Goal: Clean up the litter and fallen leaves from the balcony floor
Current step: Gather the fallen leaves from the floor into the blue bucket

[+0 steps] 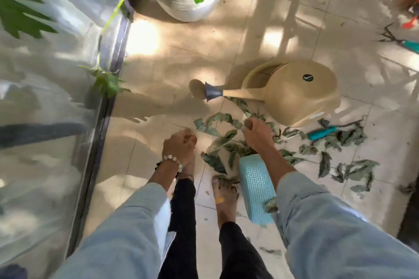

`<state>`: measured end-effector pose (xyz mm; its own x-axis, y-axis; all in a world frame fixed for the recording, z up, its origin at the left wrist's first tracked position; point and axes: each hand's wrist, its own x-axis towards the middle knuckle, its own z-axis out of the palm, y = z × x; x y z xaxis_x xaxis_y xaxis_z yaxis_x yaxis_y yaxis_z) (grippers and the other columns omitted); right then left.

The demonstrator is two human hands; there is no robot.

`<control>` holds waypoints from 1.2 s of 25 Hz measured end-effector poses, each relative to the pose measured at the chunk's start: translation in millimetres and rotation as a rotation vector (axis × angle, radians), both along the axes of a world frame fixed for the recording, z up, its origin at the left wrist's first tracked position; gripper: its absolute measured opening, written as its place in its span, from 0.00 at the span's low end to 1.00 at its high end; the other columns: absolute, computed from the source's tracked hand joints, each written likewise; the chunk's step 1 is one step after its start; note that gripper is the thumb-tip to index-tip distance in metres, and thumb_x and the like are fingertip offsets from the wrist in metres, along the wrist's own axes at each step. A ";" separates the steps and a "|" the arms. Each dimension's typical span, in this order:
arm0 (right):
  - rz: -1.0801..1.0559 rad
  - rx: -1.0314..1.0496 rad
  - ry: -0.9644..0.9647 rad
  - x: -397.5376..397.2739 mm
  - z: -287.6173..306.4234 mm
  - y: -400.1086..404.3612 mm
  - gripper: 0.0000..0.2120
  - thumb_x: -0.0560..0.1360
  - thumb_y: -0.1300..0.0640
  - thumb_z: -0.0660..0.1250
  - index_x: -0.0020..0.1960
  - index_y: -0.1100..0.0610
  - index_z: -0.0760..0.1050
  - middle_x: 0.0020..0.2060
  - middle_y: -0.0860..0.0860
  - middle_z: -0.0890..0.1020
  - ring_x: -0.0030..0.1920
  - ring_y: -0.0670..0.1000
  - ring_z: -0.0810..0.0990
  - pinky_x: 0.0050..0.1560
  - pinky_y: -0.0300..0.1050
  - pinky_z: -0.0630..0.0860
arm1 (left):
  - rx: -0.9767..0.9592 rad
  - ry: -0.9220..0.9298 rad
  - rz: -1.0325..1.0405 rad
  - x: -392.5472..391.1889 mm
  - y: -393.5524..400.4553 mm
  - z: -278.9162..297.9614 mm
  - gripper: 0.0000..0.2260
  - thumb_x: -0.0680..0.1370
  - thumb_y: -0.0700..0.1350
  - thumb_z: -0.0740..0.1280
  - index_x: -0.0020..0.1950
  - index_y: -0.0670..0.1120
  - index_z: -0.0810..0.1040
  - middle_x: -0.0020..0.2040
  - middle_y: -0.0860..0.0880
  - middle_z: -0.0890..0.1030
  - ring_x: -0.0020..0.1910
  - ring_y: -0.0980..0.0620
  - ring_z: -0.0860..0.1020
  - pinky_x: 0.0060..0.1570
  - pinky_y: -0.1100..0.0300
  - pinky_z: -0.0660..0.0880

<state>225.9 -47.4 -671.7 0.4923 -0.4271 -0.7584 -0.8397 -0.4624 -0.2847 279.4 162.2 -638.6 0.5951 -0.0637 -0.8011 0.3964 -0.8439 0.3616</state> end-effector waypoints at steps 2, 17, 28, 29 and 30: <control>0.049 -0.047 -0.017 24.2 -43.0 -5.5 0.17 0.79 0.57 0.61 0.67 0.60 0.71 0.62 0.58 0.76 0.63 0.58 0.73 0.58 0.45 0.69 | 0.018 0.006 -0.032 20.9 -1.9 -35.9 0.11 0.79 0.47 0.63 0.54 0.44 0.82 0.52 0.43 0.83 0.54 0.42 0.80 0.56 0.54 0.74; -0.219 0.053 -0.321 60.0 -146.0 53.6 0.09 0.72 0.61 0.69 0.52 0.57 0.83 0.50 0.55 0.84 0.51 0.55 0.81 0.54 0.45 0.75 | -0.131 0.507 0.519 76.4 -25.5 -156.1 0.20 0.75 0.61 0.66 0.53 0.45 0.79 0.51 0.43 0.83 0.46 0.43 0.83 0.47 0.48 0.81; 0.177 -0.003 -0.046 48.3 -170.8 10.3 0.30 0.72 0.48 0.71 0.72 0.47 0.65 0.72 0.56 0.62 0.71 0.59 0.60 0.70 0.52 0.61 | 0.224 0.381 0.453 17.5 36.9 -306.2 0.10 0.82 0.51 0.57 0.59 0.55 0.74 0.55 0.52 0.79 0.55 0.52 0.78 0.43 0.53 0.76; 0.332 -0.022 -0.009 52.0 -179.0 23.6 0.32 0.73 0.46 0.70 0.73 0.45 0.63 0.75 0.57 0.55 0.73 0.63 0.54 0.70 0.57 0.61 | 0.161 0.487 0.501 15.6 49.3 -337.8 0.13 0.81 0.60 0.54 0.54 0.59 0.76 0.50 0.58 0.80 0.58 0.49 0.77 0.40 0.53 0.76; 0.449 -0.088 -0.002 52.4 -184.4 34.7 0.30 0.74 0.46 0.68 0.73 0.46 0.62 0.76 0.58 0.51 0.73 0.66 0.50 0.69 0.62 0.63 | 0.075 0.574 0.500 25.8 40.7 -333.0 0.23 0.77 0.71 0.47 0.48 0.62 0.78 0.42 0.63 0.81 0.57 0.52 0.78 0.33 0.47 0.75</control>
<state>278.3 -12.7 -856.1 0.6446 -0.2335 -0.7280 -0.5501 -0.8030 -0.2295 305.2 202.8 -971.6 0.0275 0.1707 -0.9849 0.8459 -0.5289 -0.0681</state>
